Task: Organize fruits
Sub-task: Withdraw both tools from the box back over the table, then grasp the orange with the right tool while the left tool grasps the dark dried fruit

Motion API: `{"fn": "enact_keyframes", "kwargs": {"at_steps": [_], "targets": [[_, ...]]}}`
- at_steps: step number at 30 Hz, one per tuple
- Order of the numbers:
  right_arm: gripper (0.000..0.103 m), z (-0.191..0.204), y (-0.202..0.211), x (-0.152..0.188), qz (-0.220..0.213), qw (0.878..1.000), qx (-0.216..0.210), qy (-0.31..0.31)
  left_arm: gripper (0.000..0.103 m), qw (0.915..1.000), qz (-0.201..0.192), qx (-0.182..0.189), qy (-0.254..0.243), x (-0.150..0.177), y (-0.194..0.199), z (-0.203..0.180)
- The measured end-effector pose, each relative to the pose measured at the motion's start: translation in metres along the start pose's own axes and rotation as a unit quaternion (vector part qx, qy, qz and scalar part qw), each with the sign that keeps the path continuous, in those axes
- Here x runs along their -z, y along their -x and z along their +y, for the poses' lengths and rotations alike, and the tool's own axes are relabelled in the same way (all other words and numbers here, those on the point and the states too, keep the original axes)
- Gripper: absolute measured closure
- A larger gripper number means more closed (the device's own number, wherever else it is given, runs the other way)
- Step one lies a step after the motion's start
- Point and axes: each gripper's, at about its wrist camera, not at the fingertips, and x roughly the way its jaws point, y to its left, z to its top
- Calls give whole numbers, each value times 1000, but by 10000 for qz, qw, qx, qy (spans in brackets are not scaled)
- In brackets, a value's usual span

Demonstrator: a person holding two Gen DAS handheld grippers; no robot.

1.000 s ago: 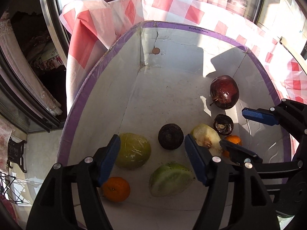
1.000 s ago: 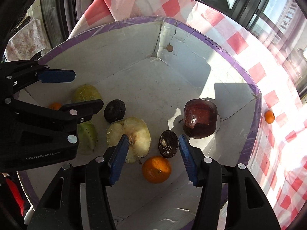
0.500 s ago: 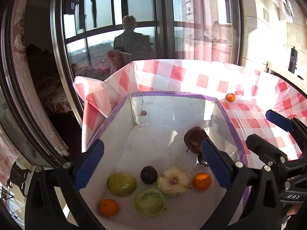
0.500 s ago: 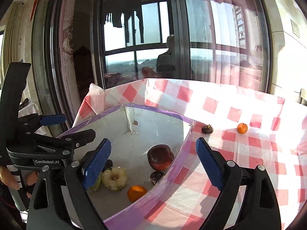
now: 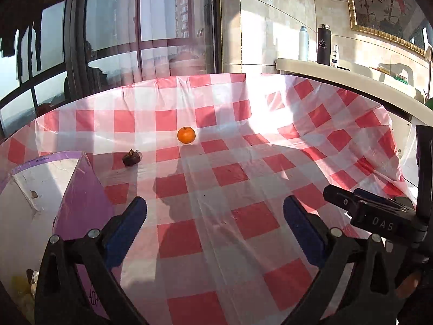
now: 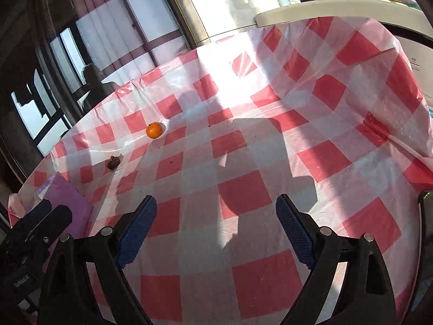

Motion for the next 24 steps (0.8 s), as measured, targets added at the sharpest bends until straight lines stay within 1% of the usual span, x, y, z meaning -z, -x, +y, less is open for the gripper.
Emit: {"fn": "enact_keyframes", "kwargs": {"at_steps": [2, 3, 6, 8, 10, 11, 13, 14, 15, 17, 20, 22, 24], "targets": [[16, -12, -8, -4, 55, 9999, 99, -18, 2, 9982, 478, -242, 287, 4, -41, 9], [16, -16, -14, -6, 81, 9999, 129, -12, 2, 9967, 639, -276, 420, 6, -57, 15], [16, -18, -35, -16, 188, 9996, 179, 67, 2, 9932, 859, -383, 687, 9, -88, 34], [16, -11, -54, -26, 283, 9993, 171, 160, 2, 9880, 1166, -316, 966, 6, -105, 49], [16, 0, -74, -38, 374, 9989, 139, 255, 2, 9862, 1122, -381, 1154, 4, -109, 62], [16, 6, -85, -45, 404, 9986, 115, 315, 2, 9858, 1081, -276, 1252, 4, -108, 67], [16, 24, -110, -60, 488, 9972, 78, 553, 2, 9829, 1126, 106, 1453, 7, -111, 74], [16, 32, -122, -67, 522, 9962, 83, 689, 2, 9828, 1092, 191, 1479, 7, -110, 74], [16, 42, -137, -73, 570, 9950, 89, 813, 2, 9833, 1042, 206, 1475, 8, -108, 74], [16, 61, -167, -85, 743, 9922, 25, 1001, 2, 9826, 1062, 268, 1502, 8, -110, 75], [16, 94, -206, -100, 863, 9874, -109, 1324, 2, 9804, 1003, 224, 1679, 8, -110, 78], [16, 121, -230, -106, 943, 9814, -311, 1642, 2, 9785, 1007, 225, 1786, 9, -111, 80], [17, 147, -252, -111, 992, 9743, -356, 1989, 2, 9772, 984, 233, 1869, 10, -111, 83]]}}
